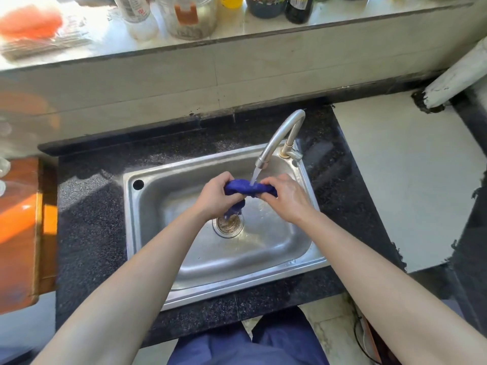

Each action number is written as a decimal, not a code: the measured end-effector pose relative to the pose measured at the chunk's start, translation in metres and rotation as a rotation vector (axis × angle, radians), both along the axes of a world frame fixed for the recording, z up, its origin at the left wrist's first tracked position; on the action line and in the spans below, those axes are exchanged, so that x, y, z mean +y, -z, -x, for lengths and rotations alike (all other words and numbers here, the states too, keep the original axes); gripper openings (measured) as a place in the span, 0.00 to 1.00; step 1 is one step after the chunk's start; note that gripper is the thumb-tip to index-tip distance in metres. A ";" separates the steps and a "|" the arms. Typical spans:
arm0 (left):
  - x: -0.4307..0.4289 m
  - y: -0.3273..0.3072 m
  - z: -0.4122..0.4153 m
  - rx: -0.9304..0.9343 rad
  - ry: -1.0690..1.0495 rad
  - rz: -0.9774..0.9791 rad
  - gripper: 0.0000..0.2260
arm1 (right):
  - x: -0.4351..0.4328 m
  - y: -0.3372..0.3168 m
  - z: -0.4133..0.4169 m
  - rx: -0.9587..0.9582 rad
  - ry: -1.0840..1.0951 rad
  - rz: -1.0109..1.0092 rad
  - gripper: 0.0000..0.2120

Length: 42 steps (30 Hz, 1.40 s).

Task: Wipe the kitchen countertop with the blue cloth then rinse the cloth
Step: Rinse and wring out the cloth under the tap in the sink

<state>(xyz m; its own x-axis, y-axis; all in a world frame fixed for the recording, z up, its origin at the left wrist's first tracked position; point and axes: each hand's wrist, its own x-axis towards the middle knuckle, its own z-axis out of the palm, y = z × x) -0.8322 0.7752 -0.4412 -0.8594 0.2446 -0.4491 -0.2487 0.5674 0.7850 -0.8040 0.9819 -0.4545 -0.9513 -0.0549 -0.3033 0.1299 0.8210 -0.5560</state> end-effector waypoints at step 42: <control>0.000 0.117 -0.008 -0.070 -0.317 -0.043 0.13 | -0.014 0.137 -0.012 -0.252 0.309 0.284 0.19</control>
<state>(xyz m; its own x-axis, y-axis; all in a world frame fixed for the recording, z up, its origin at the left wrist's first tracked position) -0.8243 0.7752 -0.5586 -0.8634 -0.0103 -0.5044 -0.4616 0.4194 0.7817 -0.7916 0.9679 -0.5914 -0.8352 0.1048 -0.5399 0.5028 0.5434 -0.6723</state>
